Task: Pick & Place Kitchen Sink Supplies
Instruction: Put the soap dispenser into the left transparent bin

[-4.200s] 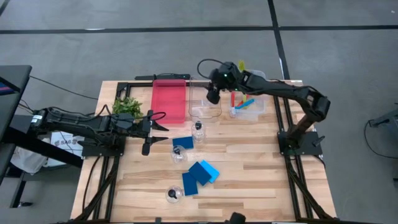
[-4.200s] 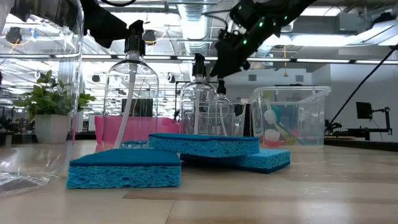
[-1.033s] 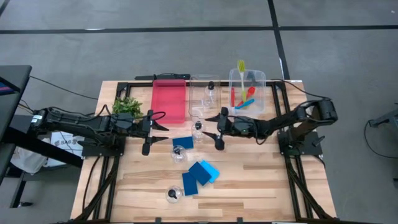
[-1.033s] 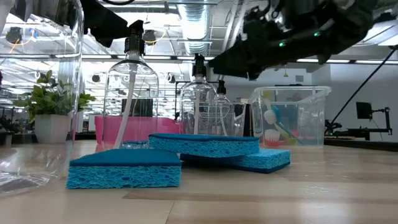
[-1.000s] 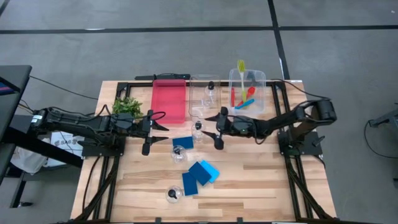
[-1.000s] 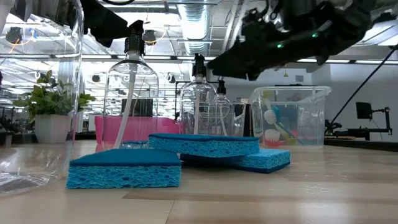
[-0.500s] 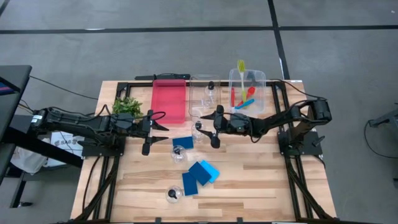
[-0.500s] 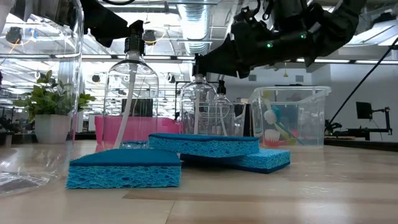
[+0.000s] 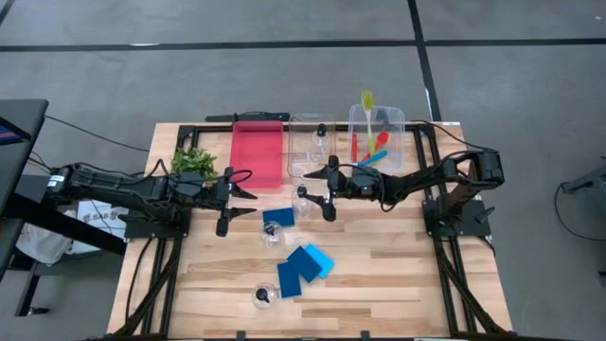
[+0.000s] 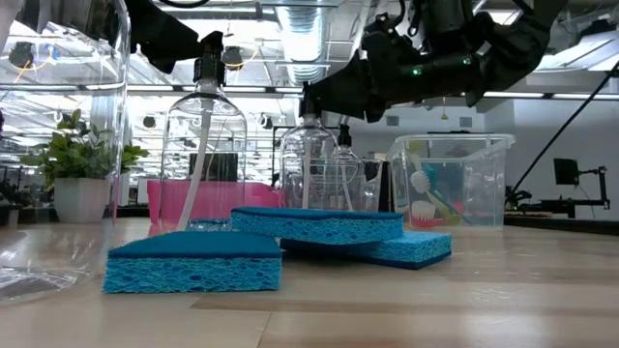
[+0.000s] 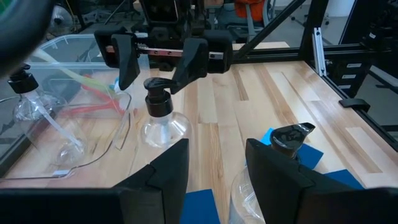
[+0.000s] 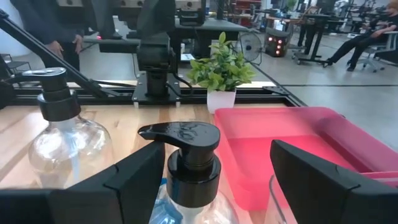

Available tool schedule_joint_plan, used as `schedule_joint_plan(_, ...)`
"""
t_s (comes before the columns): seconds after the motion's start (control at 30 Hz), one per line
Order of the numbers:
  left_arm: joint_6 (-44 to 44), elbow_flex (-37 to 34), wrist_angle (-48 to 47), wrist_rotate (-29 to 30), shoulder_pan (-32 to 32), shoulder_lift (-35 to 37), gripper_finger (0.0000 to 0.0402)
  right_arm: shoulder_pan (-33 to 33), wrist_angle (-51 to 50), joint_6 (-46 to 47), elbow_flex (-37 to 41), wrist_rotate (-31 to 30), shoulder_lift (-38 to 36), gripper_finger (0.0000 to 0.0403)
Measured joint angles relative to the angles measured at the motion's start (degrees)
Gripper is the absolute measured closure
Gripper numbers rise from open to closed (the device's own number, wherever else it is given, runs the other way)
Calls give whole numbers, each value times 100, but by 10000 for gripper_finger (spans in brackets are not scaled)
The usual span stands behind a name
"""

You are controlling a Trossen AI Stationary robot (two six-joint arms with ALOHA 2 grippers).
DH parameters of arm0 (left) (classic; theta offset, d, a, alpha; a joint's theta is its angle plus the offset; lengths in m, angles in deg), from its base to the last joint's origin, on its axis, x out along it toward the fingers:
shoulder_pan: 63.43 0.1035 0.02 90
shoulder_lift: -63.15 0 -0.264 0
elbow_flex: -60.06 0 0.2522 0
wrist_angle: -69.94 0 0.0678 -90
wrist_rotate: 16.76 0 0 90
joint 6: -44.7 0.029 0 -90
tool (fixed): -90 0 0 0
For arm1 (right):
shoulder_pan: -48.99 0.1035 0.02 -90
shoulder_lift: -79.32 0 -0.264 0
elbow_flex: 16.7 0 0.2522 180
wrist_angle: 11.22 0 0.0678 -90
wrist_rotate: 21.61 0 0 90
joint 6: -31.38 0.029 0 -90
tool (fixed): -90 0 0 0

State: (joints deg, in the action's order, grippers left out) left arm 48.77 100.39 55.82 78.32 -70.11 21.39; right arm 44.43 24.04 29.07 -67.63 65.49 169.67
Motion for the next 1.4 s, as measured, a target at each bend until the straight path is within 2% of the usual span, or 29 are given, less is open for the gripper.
schedule_joint_plan(0.83,0,0,0,0,0,1,241,-15,-77,-123,0,193,-2,117)
schedule_joint_plan(1.1,2,0,0,0,2,0,241,-135,-248,-219,4,930,-4,117)
schedule_joint_plan(1.4,2,0,0,0,2,0,241,-131,-232,-372,-17,1045,-4,117)
